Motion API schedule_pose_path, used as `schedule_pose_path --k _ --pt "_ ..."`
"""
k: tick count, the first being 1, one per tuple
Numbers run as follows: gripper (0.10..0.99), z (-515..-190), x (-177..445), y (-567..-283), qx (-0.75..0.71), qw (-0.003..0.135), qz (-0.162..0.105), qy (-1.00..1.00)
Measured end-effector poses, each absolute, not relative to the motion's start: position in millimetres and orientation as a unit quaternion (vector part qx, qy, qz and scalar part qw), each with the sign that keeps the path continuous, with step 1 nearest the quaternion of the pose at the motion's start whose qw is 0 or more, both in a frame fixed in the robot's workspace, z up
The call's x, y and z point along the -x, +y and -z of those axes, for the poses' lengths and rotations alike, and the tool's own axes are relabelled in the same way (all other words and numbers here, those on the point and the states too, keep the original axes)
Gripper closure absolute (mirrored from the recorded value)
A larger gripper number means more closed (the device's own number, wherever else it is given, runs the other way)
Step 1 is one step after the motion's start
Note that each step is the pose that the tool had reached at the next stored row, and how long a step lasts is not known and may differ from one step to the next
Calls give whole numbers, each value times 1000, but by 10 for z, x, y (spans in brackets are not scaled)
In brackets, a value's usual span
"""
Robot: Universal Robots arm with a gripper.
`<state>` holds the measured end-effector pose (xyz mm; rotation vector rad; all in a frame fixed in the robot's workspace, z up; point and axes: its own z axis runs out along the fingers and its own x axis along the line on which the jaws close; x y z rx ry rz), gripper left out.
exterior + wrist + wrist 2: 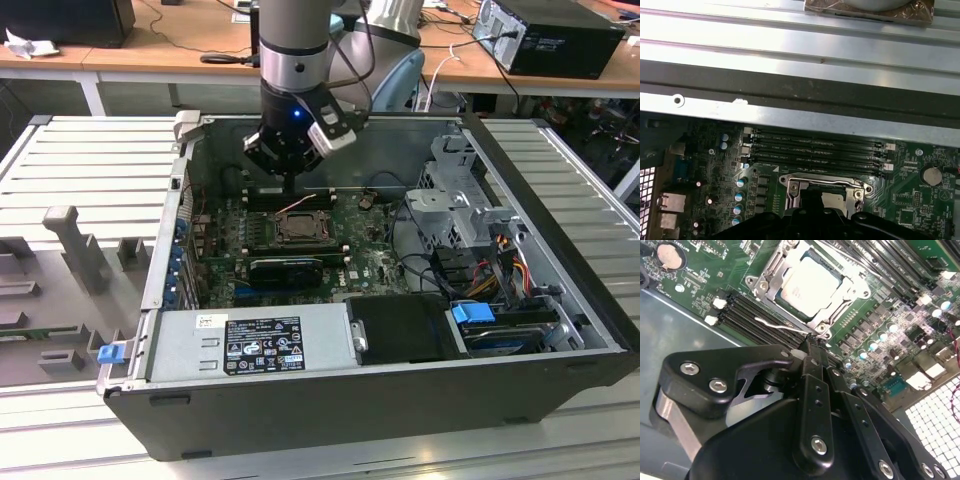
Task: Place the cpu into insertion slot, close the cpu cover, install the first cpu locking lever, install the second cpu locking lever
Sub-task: 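Install the first cpu locking lever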
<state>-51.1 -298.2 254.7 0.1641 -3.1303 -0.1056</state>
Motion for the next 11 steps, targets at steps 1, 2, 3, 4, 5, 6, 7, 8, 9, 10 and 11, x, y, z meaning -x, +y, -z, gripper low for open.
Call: schedule_pose_path --k 1,2,3,4,5,6,7,8,9,10,11 --pt "980 -2544 501 -2983 -52 2 37 -998" --pt "980 -2540 493 -2983 -50 2 41 -998" --pt "980 -2535 486 -2983 -49 2 44 -998" --pt "980 -2523 475 -2983 -46 1 52 -998" --pt "980 -2516 467 -2984 -44 1 58 -997" --pt "980 -2502 453 -2985 -42 1 60 -997" --pt "980 -2493 433 -2986 -39 1 60 -997" --pt "980 -2488 421 -2986 -37 1 60 -998" --pt "980 -2484 410 -2986 -36 0 60 -998" --pt "980 -2480 395 -2986 -33 0 60 -998" --pt "980 -2476 386 -2986 -32 0 60 -998"
